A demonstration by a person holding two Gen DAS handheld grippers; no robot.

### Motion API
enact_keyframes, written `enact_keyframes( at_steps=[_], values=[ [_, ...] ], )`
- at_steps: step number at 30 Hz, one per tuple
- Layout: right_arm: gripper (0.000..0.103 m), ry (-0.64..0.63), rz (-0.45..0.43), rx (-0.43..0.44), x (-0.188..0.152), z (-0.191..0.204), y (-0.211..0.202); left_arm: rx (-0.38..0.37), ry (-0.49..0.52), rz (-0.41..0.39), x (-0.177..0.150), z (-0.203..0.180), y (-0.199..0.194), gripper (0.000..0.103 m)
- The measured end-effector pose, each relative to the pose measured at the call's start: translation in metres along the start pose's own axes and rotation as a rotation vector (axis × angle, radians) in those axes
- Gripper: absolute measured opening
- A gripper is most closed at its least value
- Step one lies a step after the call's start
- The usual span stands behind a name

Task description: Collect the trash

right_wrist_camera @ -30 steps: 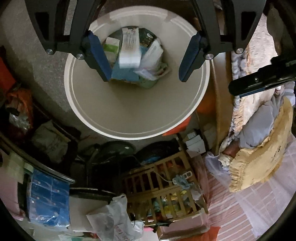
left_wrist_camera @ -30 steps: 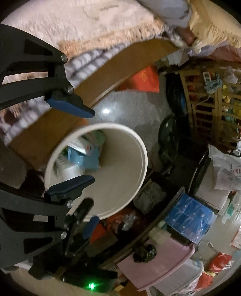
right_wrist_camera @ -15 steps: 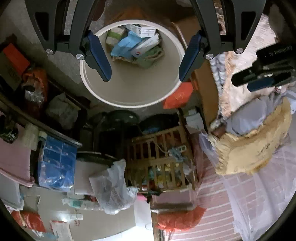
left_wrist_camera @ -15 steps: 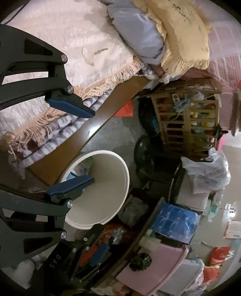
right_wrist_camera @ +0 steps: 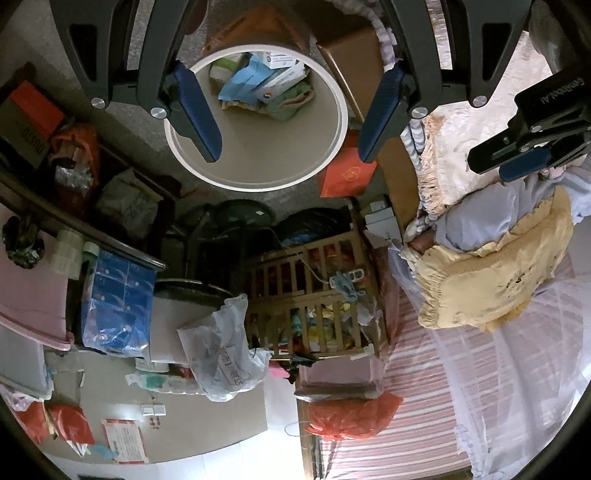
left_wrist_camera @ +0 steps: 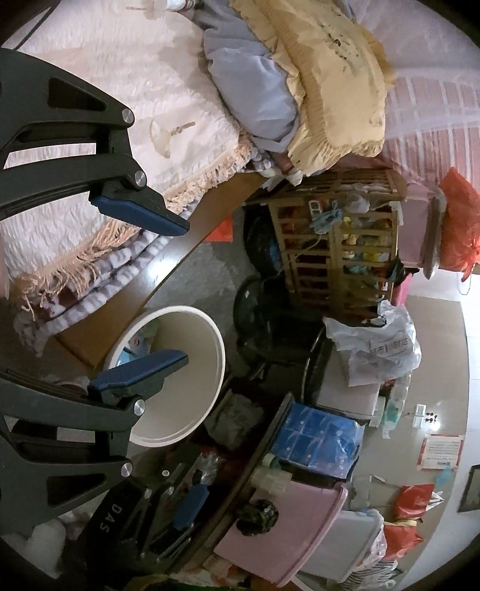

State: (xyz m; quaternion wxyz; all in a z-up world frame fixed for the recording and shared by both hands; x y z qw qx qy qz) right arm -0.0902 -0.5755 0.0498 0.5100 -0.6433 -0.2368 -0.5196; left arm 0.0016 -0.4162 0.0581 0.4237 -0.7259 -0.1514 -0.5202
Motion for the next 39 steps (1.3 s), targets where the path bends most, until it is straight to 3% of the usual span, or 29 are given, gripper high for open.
enact_keyframes(
  at_steps=[39],
  values=[
    [0.079, -0.003, -0.003, 0.008, 0.0069, 0.0014, -0.005, 0.008, -0.014, -0.009, -0.0021, 0.0026, -0.0016, 0.063]
  ],
)
Point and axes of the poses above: each gripper's, at about its wrist camera, not at the fingertips, and y roughly the way its jaws point, z to its left, x to its top, the point moved 3 cm from there along y, roughly the way its jaws point, and after that the axes turned 6 degrees about -z, right-handed, at the moved point
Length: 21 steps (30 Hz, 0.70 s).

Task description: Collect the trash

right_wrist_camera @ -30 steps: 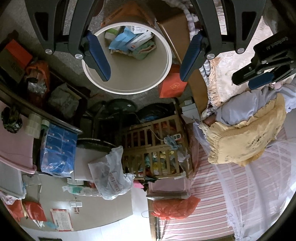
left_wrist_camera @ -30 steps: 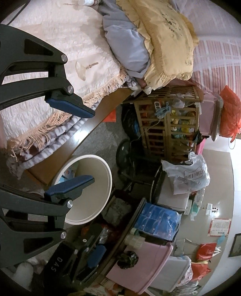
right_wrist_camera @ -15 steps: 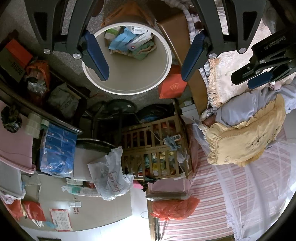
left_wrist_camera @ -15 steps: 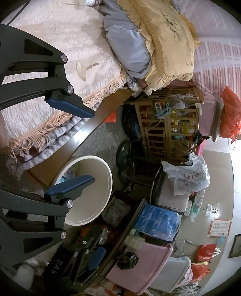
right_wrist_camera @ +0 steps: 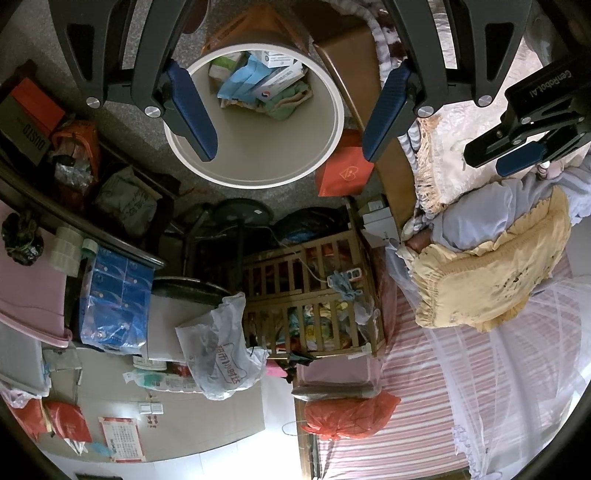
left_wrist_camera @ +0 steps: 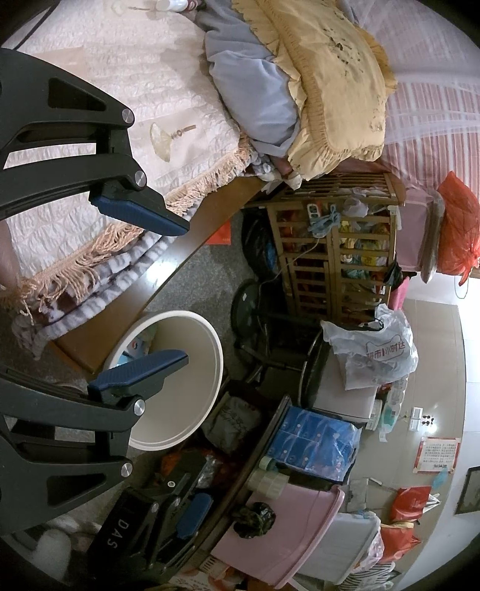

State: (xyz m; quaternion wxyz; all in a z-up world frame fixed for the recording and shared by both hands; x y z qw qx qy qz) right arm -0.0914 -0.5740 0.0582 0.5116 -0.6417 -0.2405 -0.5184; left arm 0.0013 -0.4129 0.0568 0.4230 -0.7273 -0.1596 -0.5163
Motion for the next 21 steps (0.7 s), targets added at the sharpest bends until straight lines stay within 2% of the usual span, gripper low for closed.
enact_keyframes(
  at_steps=[21],
  values=[
    [0.08, -0.002, 0.012, 0.006, -0.002, -0.0027, 0.001, -0.002, 0.001, 0.01, -0.0012, -0.0013, 0.0005, 0.063]
  ],
)
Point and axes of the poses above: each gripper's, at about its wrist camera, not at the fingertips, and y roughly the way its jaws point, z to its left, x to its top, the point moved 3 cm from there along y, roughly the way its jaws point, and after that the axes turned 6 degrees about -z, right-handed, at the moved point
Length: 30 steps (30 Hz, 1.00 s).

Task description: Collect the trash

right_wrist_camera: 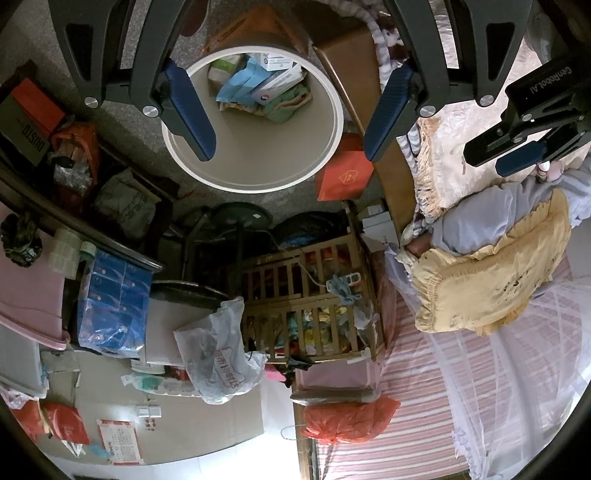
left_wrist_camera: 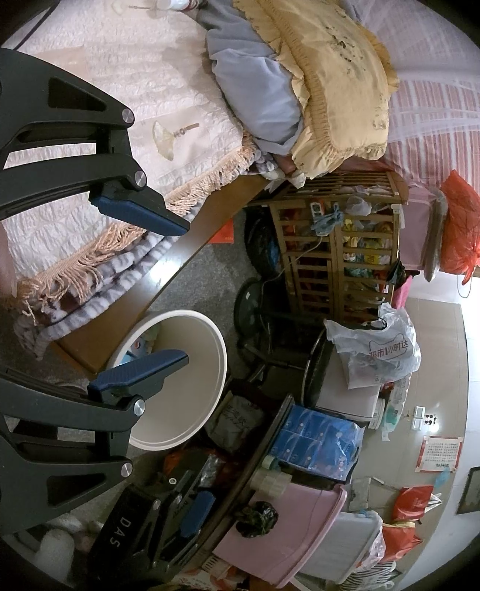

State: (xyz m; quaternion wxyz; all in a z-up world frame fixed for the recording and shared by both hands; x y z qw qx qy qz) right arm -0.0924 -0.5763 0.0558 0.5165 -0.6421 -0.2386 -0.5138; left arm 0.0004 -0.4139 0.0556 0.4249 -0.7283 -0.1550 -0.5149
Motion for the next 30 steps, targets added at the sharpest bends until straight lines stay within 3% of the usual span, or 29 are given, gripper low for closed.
enact_keyframes(
  at_steps=[30],
  values=[
    [0.081, 0.001, 0.012, 0.001, -0.006, -0.006, 0.005, -0.011, 0.0, 0.015, -0.011, -0.002, 0.004, 0.063]
  ],
)
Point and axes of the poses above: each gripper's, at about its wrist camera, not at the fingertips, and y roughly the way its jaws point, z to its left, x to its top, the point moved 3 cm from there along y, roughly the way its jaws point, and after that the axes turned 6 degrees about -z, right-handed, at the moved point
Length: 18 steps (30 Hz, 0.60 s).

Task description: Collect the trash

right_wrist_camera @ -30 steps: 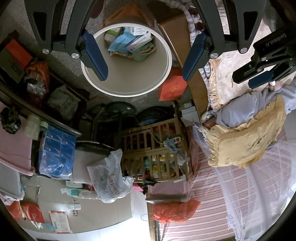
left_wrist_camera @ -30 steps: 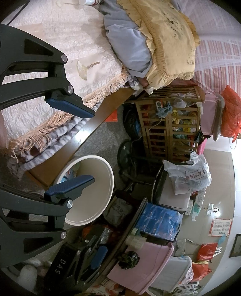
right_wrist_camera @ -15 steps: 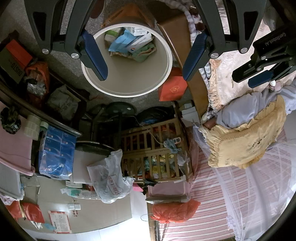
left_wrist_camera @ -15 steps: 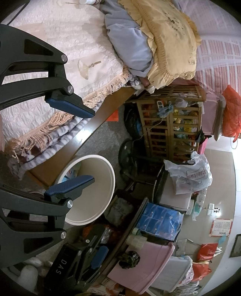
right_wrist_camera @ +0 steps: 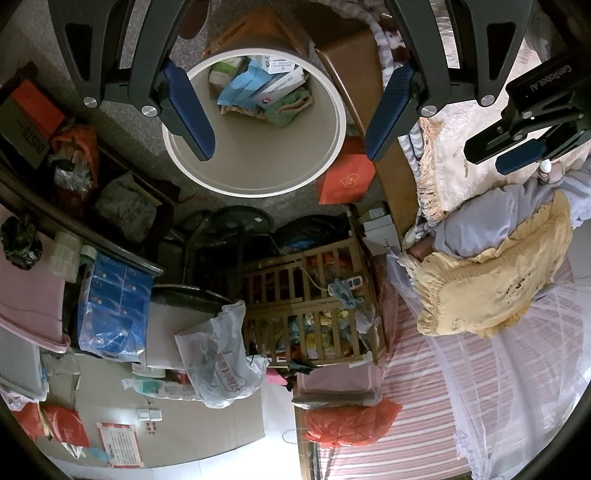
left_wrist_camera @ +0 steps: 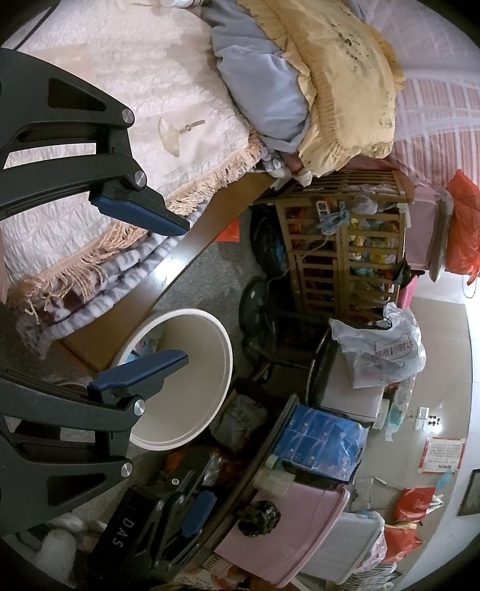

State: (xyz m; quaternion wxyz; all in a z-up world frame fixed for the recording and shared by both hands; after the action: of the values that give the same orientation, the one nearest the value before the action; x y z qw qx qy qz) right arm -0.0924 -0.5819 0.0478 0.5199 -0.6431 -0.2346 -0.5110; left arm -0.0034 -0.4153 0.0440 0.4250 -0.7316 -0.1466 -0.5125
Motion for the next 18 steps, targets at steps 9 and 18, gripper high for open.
enact_keyframes(
  at_steps=[9, 18],
  values=[
    [0.081, -0.002, 0.001, -0.001, 0.0008, 0.0003, 0.0, -0.003, 0.0, 0.005, -0.0005, 0.0019, 0.0008, 0.063],
    [0.081, -0.007, 0.005, 0.001, -0.0044, -0.0008, 0.0006, -0.009, -0.012, 0.012, -0.0037, 0.0031, 0.0011, 0.063]
  ],
)
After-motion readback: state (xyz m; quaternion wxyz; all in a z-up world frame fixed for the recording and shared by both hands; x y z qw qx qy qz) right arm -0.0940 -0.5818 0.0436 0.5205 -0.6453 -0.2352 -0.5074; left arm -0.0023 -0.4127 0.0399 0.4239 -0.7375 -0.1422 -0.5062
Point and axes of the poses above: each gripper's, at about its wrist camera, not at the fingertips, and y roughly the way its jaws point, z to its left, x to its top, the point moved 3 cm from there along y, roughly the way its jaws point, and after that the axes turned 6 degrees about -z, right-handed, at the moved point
